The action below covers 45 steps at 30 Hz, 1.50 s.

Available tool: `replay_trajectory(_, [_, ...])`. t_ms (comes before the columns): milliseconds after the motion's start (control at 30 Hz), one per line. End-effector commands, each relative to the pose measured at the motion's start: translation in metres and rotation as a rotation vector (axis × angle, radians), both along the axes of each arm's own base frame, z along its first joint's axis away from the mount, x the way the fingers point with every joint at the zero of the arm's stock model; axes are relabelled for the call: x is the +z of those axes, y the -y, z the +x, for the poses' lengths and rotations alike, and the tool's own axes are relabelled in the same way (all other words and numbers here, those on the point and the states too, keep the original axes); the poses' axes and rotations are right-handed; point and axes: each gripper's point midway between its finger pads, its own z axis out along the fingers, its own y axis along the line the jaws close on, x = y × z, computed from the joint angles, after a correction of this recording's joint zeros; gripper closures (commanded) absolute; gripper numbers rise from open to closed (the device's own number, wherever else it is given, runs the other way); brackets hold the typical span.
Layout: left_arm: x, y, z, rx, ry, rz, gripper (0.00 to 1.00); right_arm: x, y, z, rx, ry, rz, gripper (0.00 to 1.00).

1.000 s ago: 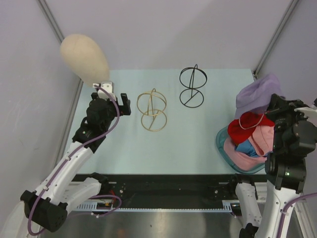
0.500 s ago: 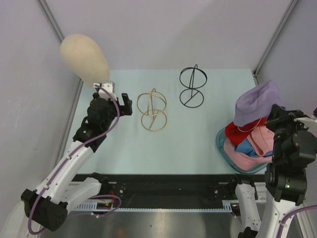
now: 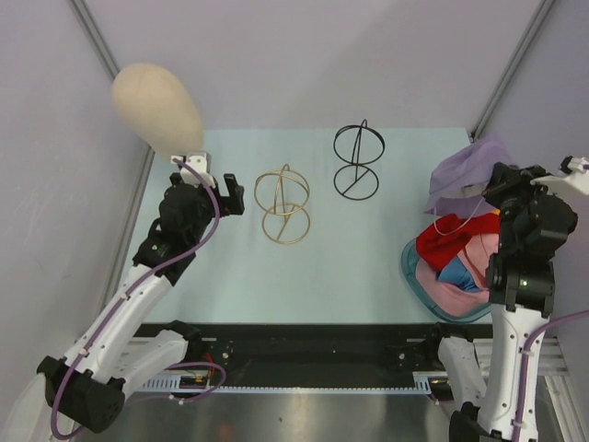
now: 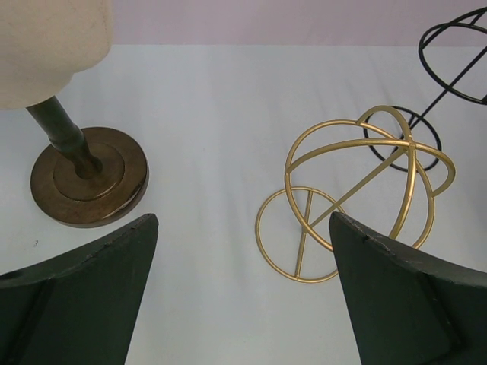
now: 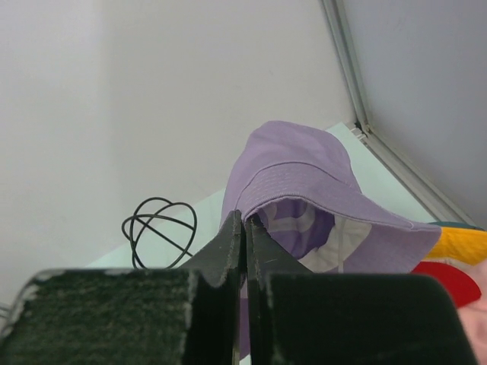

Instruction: Stack the hats

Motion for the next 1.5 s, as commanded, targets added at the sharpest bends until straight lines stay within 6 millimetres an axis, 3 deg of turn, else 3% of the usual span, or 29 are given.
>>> replay_trajectory(0, [0.014,-0.002,-0.005,0.007,0.037,-0.019,0.0,0.039,-0.004,0.011,0.032,0.156,-0.016,1.0])
replay_trajectory(433, [0.011,-0.002,-0.003,0.013,0.03,-0.03,0.0,0.082,-0.017,0.019,0.097,0.263,0.014,1.0])
replay_trajectory(567, [0.011,-0.002,-0.003,0.016,0.029,-0.029,0.0,0.098,-0.029,0.013,0.138,0.301,0.042,1.0])
replay_trajectory(833, [0.008,-0.003,-0.005,0.02,0.023,-0.031,0.0,0.106,-0.052,0.006,0.201,0.323,0.07,1.0])
replay_trajectory(933, [0.01,-0.004,-0.006,0.021,0.028,-0.031,0.0,0.12,-0.059,0.004,0.225,0.351,0.079,1.0])
replay_trajectory(1033, [0.01,-0.005,-0.007,0.024,0.025,-0.03,0.0,0.134,-0.081,0.001,0.307,0.385,0.106,1.0])
replay_trajectory(1200, [0.01,-0.008,-0.009,0.042,0.022,-0.037,0.0,0.136,-0.108,0.008,0.384,0.387,0.107,1.0])
replay_trajectory(1333, [0.014,-0.01,-0.011,0.052,0.019,-0.049,0.0,0.131,-0.147,0.025,0.479,0.368,0.106,1.0])
replay_trajectory(1367, [0.016,-0.01,-0.011,0.053,0.02,-0.052,0.0,0.13,-0.168,0.031,0.532,0.368,0.107,1.0])
replay_trajectory(1433, [0.017,-0.012,-0.012,0.048,0.009,-0.056,0.0,0.133,-0.186,0.036,0.556,0.375,0.1,1.0])
replay_trajectory(1467, [0.019,-0.013,-0.013,0.043,0.007,-0.064,0.0,0.136,-0.207,0.043,0.599,0.382,0.098,1.0])
